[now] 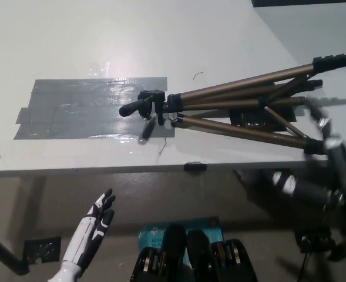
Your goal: A tripod is kept on the middle of the desk infront of the robot and the robot grabs one of its legs to pick it up and hands it to a person
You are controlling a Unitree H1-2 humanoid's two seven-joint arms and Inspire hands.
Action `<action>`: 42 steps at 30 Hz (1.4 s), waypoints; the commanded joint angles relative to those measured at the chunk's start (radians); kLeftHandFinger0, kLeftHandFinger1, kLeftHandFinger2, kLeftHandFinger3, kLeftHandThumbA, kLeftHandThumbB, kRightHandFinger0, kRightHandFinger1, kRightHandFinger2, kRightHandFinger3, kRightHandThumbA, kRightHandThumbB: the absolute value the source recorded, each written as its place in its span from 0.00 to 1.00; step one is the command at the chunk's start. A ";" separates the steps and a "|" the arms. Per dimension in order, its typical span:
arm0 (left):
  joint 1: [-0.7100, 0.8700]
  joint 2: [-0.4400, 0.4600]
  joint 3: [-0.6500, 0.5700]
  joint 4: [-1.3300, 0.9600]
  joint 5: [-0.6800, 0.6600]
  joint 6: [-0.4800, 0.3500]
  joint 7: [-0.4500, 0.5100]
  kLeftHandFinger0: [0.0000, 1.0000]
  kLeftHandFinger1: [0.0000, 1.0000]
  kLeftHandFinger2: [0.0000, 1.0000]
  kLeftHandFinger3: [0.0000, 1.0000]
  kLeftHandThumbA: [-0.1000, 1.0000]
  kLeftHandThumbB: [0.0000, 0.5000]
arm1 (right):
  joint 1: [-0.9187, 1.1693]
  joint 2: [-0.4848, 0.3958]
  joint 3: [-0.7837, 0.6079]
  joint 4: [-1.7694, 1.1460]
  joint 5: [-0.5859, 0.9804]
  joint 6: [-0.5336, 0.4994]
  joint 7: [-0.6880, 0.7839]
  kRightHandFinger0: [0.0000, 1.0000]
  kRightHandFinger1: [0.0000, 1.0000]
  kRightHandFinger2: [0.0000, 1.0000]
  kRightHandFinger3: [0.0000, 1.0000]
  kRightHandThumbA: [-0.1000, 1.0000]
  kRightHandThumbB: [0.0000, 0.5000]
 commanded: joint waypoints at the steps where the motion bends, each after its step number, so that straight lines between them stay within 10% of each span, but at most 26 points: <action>1: 0.017 -0.006 -0.003 -0.014 0.011 -0.071 0.018 1.00 1.00 1.00 1.00 1.00 0.20 | -0.218 -0.101 -0.007 -0.062 -0.344 0.025 -0.035 1.00 1.00 1.00 1.00 1.00 0.72; 10: 0.016 0.002 -0.003 -0.011 0.009 -0.078 0.012 1.00 1.00 1.00 1.00 1.00 0.21 | -0.494 -0.190 0.174 0.286 -0.629 0.074 -0.054 1.00 1.00 1.00 1.00 1.00 1.00; 34: -0.006 0.012 -0.007 -0.021 -0.001 -0.055 -0.011 1.00 1.00 1.00 1.00 1.00 0.22 | -0.794 -0.185 0.515 0.908 -0.788 0.077 -0.278 1.00 1.00 1.00 1.00 1.00 0.99; 42: -0.010 0.019 -0.009 -0.029 -0.008 -0.046 -0.029 1.00 1.00 1.00 1.00 1.00 0.24 | -0.863 -0.171 0.556 1.076 -0.845 0.083 -0.605 1.00 1.00 1.00 1.00 0.98 0.76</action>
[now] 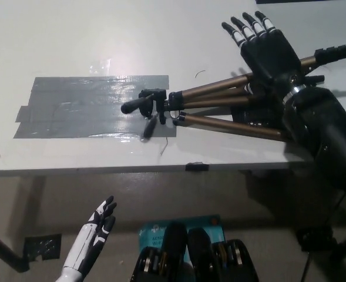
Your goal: A tripod is kept on the middle of the desk infront of the robot and the robot grabs one of its legs to pick it up and hands it to a person
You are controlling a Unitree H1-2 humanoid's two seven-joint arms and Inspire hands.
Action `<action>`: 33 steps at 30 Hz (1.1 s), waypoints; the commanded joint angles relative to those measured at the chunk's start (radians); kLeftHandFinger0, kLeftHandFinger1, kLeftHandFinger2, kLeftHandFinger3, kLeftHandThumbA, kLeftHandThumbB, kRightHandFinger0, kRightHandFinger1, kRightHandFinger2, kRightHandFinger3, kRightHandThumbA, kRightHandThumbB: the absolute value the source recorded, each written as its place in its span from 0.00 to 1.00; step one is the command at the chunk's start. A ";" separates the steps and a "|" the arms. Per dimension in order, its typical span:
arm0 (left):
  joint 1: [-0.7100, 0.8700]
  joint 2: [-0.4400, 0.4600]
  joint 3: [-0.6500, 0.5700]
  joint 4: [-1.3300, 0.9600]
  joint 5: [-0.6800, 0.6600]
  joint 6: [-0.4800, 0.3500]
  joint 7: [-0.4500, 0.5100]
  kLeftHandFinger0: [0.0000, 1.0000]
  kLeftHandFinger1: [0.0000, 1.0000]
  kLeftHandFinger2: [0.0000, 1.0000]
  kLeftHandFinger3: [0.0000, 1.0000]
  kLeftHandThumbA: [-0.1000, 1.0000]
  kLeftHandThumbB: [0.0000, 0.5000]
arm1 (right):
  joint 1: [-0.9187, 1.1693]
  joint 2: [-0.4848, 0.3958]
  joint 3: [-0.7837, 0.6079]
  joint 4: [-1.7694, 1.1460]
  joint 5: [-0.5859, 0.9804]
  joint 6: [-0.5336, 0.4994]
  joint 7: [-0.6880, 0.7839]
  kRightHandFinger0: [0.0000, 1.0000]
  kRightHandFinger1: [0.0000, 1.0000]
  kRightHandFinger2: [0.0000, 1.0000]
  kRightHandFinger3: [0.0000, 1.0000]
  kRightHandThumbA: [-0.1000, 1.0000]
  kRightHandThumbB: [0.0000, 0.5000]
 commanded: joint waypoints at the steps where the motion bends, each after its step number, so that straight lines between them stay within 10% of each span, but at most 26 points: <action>1: -0.019 0.019 -0.005 -0.042 -0.009 -0.041 -0.023 1.00 1.00 1.00 1.00 1.00 0.24 | -0.130 -0.013 0.020 0.102 -0.096 0.003 -0.383 1.00 1.00 1.00 1.00 0.98 0.73; 4: -0.019 0.017 -0.004 -0.043 -0.015 -0.039 -0.026 1.00 1.00 1.00 1.00 1.00 0.24 | -0.148 -0.008 0.036 0.137 -0.109 0.029 -0.380 1.00 1.00 1.00 1.00 0.93 0.70; 10: -0.024 0.023 -0.007 -0.046 -0.006 -0.036 -0.037 1.00 1.00 1.00 1.00 1.00 0.26 | -0.174 0.003 0.076 0.251 -0.066 0.015 -0.171 1.00 1.00 1.00 1.00 0.69 0.98; 12: -0.029 0.022 -0.008 -0.042 -0.005 -0.040 -0.039 1.00 1.00 1.00 1.00 1.00 0.24 | -0.180 0.007 0.097 0.295 -0.074 0.024 -0.204 1.00 0.96 0.99 1.00 0.39 0.75; 14: -0.029 0.021 -0.008 -0.041 -0.007 -0.041 -0.039 1.00 1.00 1.00 1.00 1.00 0.24 | -0.183 0.009 0.109 0.316 -0.074 0.021 -0.235 0.92 0.88 0.93 1.00 0.33 0.75; 15: -0.029 0.020 -0.008 -0.042 -0.005 -0.044 -0.038 1.00 1.00 1.00 1.00 1.00 0.24 | -0.182 0.012 0.107 0.335 -0.063 -0.001 -0.286 0.67 0.66 0.69 0.81 0.10 0.73; 16: -0.027 0.022 -0.008 -0.048 -0.006 -0.040 -0.042 1.00 1.00 1.00 1.00 1.00 0.25 | -0.177 0.017 0.122 0.370 -0.085 0.007 -0.419 0.03 0.04 0.18 0.38 0.00 0.61; 19: -0.033 0.027 -0.007 -0.044 -0.008 -0.042 -0.046 1.00 1.00 1.00 1.00 1.00 0.26 | -0.177 0.019 0.123 0.398 -0.080 -0.026 -0.599 0.00 0.03 0.43 0.16 0.00 0.50; 22: -0.038 0.028 -0.006 -0.040 -0.006 -0.042 -0.049 1.00 1.00 1.00 1.00 1.00 0.24 | -0.190 0.013 0.121 0.382 -0.068 -0.070 -0.654 0.00 0.19 0.67 0.21 0.00 0.52; 27: -0.040 0.031 -0.012 -0.037 0.006 -0.052 -0.049 1.00 1.00 1.00 1.00 1.00 0.23 | -0.172 0.022 0.048 0.290 0.018 -0.146 -0.638 0.00 0.16 0.56 0.39 0.00 0.37; 31: -0.046 0.035 -0.015 -0.036 0.013 -0.057 -0.050 1.00 1.00 1.00 1.00 1.00 0.20 | -0.128 0.042 -0.049 0.131 0.127 -0.197 -0.533 0.00 0.12 0.47 0.05 0.00 0.26; 33: -0.051 0.035 -0.015 -0.040 0.012 -0.051 -0.052 0.98 1.00 1.00 1.00 1.00 0.20 | -0.109 0.055 -0.094 0.053 0.182 -0.209 -0.469 0.00 0.17 0.56 0.12 0.00 0.26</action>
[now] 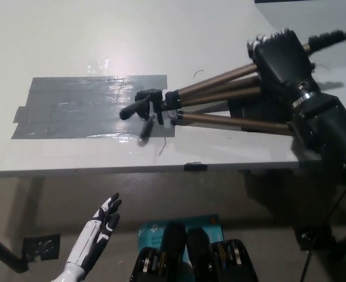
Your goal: A tripod is kept on the middle of the desk infront of the robot and the robot grabs one of its legs to pick it up and hands it to a person
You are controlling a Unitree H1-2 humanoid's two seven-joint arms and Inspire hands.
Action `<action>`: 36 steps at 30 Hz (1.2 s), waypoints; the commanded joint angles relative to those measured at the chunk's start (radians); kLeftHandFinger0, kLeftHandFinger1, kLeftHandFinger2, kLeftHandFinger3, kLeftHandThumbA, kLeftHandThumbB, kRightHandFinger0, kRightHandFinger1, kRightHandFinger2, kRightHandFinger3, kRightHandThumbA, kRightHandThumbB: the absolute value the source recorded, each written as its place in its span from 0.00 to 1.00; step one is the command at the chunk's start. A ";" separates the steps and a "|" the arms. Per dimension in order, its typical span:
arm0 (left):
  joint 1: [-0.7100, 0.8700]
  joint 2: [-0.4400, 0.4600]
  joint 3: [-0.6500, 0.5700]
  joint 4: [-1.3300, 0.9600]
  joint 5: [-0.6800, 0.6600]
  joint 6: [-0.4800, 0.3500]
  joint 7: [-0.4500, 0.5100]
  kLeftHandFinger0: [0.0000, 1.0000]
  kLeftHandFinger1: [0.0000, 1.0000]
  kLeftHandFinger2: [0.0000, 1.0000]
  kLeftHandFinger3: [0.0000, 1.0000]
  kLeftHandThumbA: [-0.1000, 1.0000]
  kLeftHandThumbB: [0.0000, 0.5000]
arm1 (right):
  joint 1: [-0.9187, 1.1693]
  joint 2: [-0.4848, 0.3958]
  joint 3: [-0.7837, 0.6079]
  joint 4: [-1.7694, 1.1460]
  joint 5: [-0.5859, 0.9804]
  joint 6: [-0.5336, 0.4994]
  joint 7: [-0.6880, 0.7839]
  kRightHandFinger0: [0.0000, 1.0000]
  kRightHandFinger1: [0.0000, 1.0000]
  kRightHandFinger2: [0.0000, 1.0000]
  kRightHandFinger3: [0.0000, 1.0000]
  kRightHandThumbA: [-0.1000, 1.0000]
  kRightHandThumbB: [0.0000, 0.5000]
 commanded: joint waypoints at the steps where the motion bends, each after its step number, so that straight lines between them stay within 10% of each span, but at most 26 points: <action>1: -0.034 0.030 -0.010 -0.039 0.009 -0.046 -0.021 0.94 1.00 1.00 1.00 1.00 0.22 | -0.033 0.040 -0.156 -0.277 0.225 -0.127 -0.028 0.00 0.21 0.63 0.35 0.00 0.30; 3: -0.039 0.030 -0.012 -0.039 0.007 -0.035 -0.025 0.93 1.00 1.00 1.00 1.00 0.21 | -0.009 0.048 -0.192 -0.390 0.257 -0.104 0.057 0.00 0.29 0.71 0.75 0.00 0.31; 5: -0.041 0.032 -0.014 -0.040 0.004 -0.031 -0.031 0.93 1.00 1.00 1.00 1.00 0.19 | 0.008 0.053 -0.211 -0.472 0.278 -0.091 0.110 0.00 0.30 0.72 0.80 0.00 0.39; 18: -0.061 0.042 -0.021 -0.034 0.003 -0.053 -0.040 0.93 0.97 0.96 1.00 1.00 0.15 | 0.048 0.077 -0.227 -0.726 0.235 -0.017 0.265 0.00 0.32 0.73 0.81 0.00 0.35; 24: -0.071 0.042 -0.025 -0.048 -0.006 -0.018 -0.045 0.86 0.95 0.94 1.00 1.00 0.14 | 0.043 0.060 -0.213 -0.670 0.150 -0.008 0.280 0.00 0.27 0.65 0.65 0.00 0.37; 36: -0.094 0.045 -0.028 -0.045 0.008 -0.017 -0.044 0.85 0.92 0.90 1.00 1.00 0.15 | -0.026 0.016 -0.168 -0.474 0.092 -0.065 0.249 0.00 0.39 0.79 0.75 0.00 0.36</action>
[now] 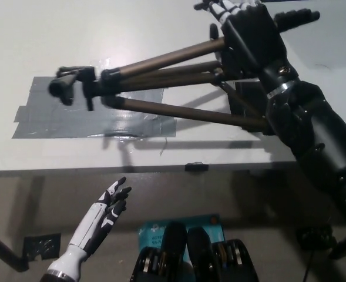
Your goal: A tripod is kept on the middle of the desk infront of the robot and the robot grabs one of its legs to pick it up and hands it to a person
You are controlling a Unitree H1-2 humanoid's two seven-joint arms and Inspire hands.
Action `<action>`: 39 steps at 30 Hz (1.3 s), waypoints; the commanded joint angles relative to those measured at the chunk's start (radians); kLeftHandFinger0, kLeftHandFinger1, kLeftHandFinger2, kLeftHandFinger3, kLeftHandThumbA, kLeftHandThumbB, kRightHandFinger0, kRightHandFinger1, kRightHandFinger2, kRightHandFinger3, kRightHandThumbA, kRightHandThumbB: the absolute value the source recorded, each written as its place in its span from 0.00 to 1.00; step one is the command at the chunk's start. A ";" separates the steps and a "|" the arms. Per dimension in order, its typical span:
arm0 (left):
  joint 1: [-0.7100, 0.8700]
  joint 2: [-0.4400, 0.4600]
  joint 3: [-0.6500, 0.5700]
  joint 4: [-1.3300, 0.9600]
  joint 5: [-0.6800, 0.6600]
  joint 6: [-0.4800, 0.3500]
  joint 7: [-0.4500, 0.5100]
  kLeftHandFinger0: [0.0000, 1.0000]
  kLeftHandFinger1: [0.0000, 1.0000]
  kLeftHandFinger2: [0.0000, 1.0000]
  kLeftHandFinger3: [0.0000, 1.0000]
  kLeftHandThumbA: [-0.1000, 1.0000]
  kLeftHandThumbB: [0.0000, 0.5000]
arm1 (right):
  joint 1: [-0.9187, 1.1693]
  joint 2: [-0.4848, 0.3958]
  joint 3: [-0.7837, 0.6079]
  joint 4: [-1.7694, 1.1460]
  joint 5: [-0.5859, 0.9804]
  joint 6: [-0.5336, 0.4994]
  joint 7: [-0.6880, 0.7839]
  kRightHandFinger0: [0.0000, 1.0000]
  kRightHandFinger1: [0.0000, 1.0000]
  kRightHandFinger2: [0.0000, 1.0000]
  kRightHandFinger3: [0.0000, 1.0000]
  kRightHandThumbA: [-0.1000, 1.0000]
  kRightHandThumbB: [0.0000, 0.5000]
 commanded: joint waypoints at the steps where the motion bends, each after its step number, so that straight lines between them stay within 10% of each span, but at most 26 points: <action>1: -0.019 0.014 -0.005 -0.029 0.007 -0.018 -0.012 0.85 0.92 0.90 1.00 1.00 0.15 | -0.119 -0.025 -0.004 -0.005 -0.024 -0.024 -0.036 0.00 0.39 0.79 0.75 0.00 0.35; 9: -0.025 0.017 -0.010 -0.034 0.012 -0.015 -0.018 1.00 0.91 0.87 1.00 1.00 0.11 | -0.153 -0.030 0.010 0.057 -0.036 -0.025 -0.038 0.00 0.38 0.76 0.66 0.00 0.39; 25: -0.042 0.028 -0.020 -0.035 0.019 -0.020 -0.023 0.92 0.88 0.85 1.00 1.00 0.09 | -0.176 -0.021 0.020 0.095 -0.068 0.010 -0.054 0.01 0.41 0.74 0.71 0.00 0.37; 27: -0.042 0.031 -0.023 -0.040 0.025 -0.014 -0.025 0.96 0.88 0.85 1.00 1.00 0.08 | -0.164 -0.025 0.014 0.056 -0.052 0.036 0.014 0.29 0.56 0.78 0.80 0.40 0.53; 28: -0.042 0.033 -0.025 -0.039 0.028 -0.016 -0.025 0.96 0.88 0.85 1.00 1.00 0.08 | -0.156 -0.033 0.008 0.004 -0.006 0.062 0.153 0.61 0.92 1.00 1.00 0.57 0.72; 29: -0.046 0.033 -0.026 -0.038 0.029 -0.016 -0.025 0.95 0.88 0.85 1.00 1.00 0.10 | -0.152 -0.043 0.004 -0.037 0.028 0.083 0.257 1.00 1.00 1.00 1.00 0.67 0.77; 31: -0.050 0.033 -0.027 -0.036 0.032 -0.014 -0.024 0.91 0.87 0.86 1.00 1.00 0.12 | -0.144 -0.062 -0.003 -0.125 0.112 0.130 0.455 1.00 1.00 1.00 1.00 0.73 0.98; 39: -0.066 0.044 -0.028 -0.037 0.026 0.000 -0.040 0.81 0.84 0.86 1.00 1.00 0.19 | -0.148 -0.132 -0.011 -0.449 0.504 0.342 0.936 1.00 1.00 1.00 1.00 0.87 1.00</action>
